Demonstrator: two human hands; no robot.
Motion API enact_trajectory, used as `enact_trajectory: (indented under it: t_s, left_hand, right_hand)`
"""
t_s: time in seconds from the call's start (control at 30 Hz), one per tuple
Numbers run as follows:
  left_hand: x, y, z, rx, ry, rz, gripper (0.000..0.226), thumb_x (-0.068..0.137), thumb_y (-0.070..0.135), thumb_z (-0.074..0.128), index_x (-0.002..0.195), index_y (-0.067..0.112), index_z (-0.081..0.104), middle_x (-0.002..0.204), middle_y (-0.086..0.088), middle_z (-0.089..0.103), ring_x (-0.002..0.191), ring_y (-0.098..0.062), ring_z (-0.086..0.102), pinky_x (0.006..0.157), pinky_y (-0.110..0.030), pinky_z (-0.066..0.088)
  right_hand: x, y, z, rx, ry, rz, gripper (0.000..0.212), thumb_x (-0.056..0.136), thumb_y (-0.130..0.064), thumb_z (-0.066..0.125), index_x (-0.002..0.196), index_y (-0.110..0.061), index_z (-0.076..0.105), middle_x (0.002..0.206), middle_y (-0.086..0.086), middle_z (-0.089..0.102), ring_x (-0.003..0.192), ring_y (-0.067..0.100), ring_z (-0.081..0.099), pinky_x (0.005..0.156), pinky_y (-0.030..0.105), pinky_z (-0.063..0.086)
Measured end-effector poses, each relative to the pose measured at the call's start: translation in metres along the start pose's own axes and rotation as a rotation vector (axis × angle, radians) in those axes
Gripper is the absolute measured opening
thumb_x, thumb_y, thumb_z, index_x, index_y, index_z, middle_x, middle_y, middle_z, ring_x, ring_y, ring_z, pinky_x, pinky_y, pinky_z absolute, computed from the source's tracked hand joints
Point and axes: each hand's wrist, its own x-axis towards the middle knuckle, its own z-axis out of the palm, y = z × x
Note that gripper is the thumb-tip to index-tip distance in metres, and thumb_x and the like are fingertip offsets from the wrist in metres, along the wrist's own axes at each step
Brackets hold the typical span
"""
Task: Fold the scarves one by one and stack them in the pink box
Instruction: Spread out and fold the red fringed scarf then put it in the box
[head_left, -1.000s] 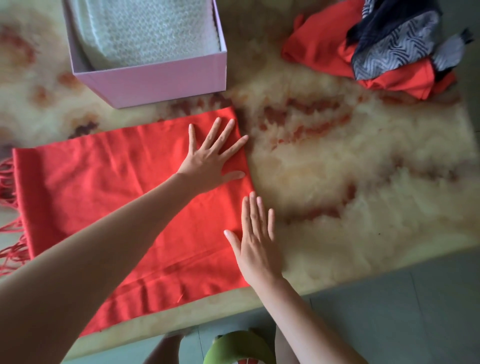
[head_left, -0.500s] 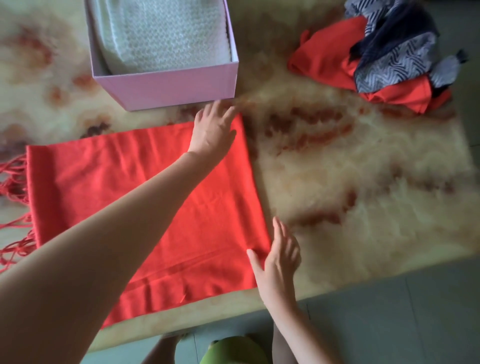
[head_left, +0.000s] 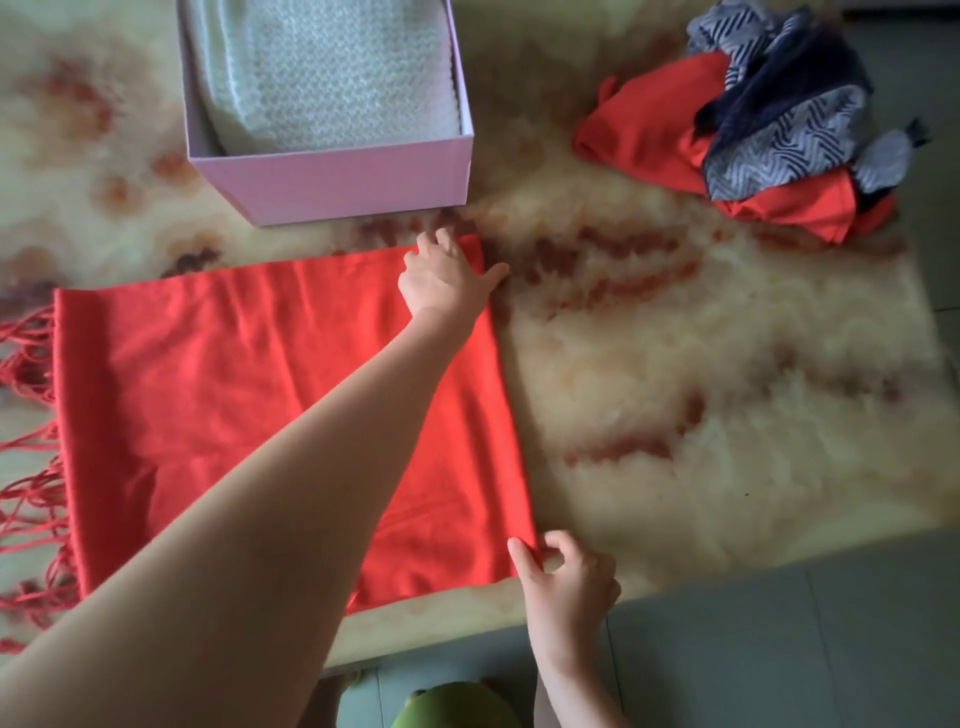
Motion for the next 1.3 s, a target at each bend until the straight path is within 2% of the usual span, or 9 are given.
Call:
enact_trajectory:
  t_s: [0.13, 0.27, 0.47, 0.6, 0.8, 0.9, 1.03, 1.1, 1.3]
  left_hand:
    - [-0.001, 0.006, 0.008, -0.011, 0.042, -0.030, 0.061, 0.085, 0.049, 0.061, 0.128, 0.011, 0.041, 0.132, -0.009, 0.044, 0.123, -0.029, 0.043, 0.092, -0.040, 0.041]
    - [0.001, 0.004, 0.006, -0.051, 0.083, -0.038, 0.038, 0.091, 0.030, 0.050, 0.123, 0.010, 0.046, 0.127, -0.010, 0.048, 0.119, -0.030, 0.046, 0.089, -0.040, 0.041]
    - [0.002, 0.011, 0.008, -0.015, 0.056, -0.049, 0.068, 0.082, 0.053, 0.061, 0.128, 0.010, 0.039, 0.129, -0.009, 0.045, 0.122, -0.029, 0.045, 0.091, -0.040, 0.042]
    - [-0.002, 0.005, 0.018, -0.056, 0.142, -0.034, 0.055, 0.086, 0.048, 0.059, 0.123, 0.010, 0.045, 0.128, -0.009, 0.046, 0.120, -0.028, 0.044, 0.090, -0.040, 0.041]
    - [-0.001, 0.002, 0.019, -0.131, 0.206, -0.067, 0.032, 0.091, 0.034, 0.050, 0.113, 0.012, 0.057, 0.118, -0.009, 0.055, 0.113, -0.028, 0.049, 0.085, -0.040, 0.042]
    - [0.001, 0.000, 0.013, -0.250, 0.218, -0.099, 0.027, 0.089, 0.034, 0.050, 0.104, 0.014, 0.060, 0.108, -0.007, 0.063, 0.104, -0.027, 0.057, 0.078, -0.034, 0.043]
    - [0.004, -0.014, -0.004, -0.534, 0.140, -0.168, 0.017, 0.082, 0.027, 0.061, 0.097, 0.017, 0.064, 0.098, -0.002, 0.070, 0.093, -0.022, 0.065, 0.075, -0.027, 0.048]
    - [0.009, -0.027, -0.014, -0.701, 0.099, -0.190, 0.012, 0.077, 0.022, 0.068, 0.089, 0.019, 0.066, 0.086, -0.002, 0.069, 0.078, -0.021, 0.068, 0.075, -0.033, 0.056]
    - [0.009, -0.070, -0.048, -0.972, 0.019, -0.260, 0.009, 0.077, 0.014, 0.072, 0.078, 0.019, 0.065, 0.067, 0.003, 0.062, 0.054, -0.006, 0.061, 0.059, -0.032, 0.059]
  right_hand:
    - [-0.005, 0.005, 0.000, 0.046, 0.022, -0.083, 0.024, 0.059, -0.039, 0.077, 0.066, -0.019, 0.066, 0.060, -0.003, 0.048, 0.070, 0.034, 0.056, 0.069, 0.028, 0.020]
    - [-0.005, 0.006, 0.000, 0.079, 0.036, -0.128, 0.022, 0.059, -0.033, 0.081, 0.067, -0.018, 0.066, 0.062, -0.016, 0.036, 0.066, 0.032, 0.057, 0.065, 0.026, 0.016]
    - [-0.003, 0.016, 0.002, 0.128, -0.006, -0.102, 0.037, 0.062, -0.055, 0.058, 0.071, -0.020, 0.066, 0.064, 0.001, 0.057, 0.066, 0.027, 0.055, 0.065, 0.026, 0.017]
    - [-0.001, 0.019, 0.004, 0.168, -0.025, -0.100, 0.042, 0.062, -0.058, 0.055, 0.072, -0.019, 0.067, 0.066, 0.002, 0.059, 0.063, 0.023, 0.049, 0.065, 0.026, 0.017]
    - [0.000, 0.022, 0.002, 0.255, -0.075, -0.100, 0.027, 0.066, -0.040, 0.072, 0.078, -0.016, 0.069, 0.067, -0.001, 0.059, 0.068, 0.027, 0.060, 0.069, 0.036, 0.047]
    - [-0.001, 0.024, 0.001, 0.342, -0.152, -0.050, 0.025, 0.071, -0.032, 0.080, 0.084, -0.014, 0.069, 0.071, -0.003, 0.065, 0.073, 0.019, 0.064, 0.071, 0.035, 0.051]
    - [-0.009, 0.021, 0.002, 0.451, -0.279, -0.013, 0.040, 0.066, -0.054, 0.070, 0.083, -0.017, 0.066, 0.076, 0.002, 0.066, 0.069, 0.014, 0.061, 0.063, 0.022, 0.045]
    - [-0.018, 0.014, 0.005, 0.482, -0.325, -0.016, 0.043, 0.062, -0.060, 0.063, 0.080, -0.021, 0.063, 0.076, 0.004, 0.064, 0.068, 0.013, 0.058, 0.061, 0.019, 0.043]
    - [-0.052, -0.024, 0.007, 0.688, -0.499, 0.007, 0.022, 0.064, -0.037, 0.074, 0.070, -0.019, 0.064, 0.070, 0.005, 0.068, 0.066, 0.016, 0.063, 0.063, 0.021, 0.044]
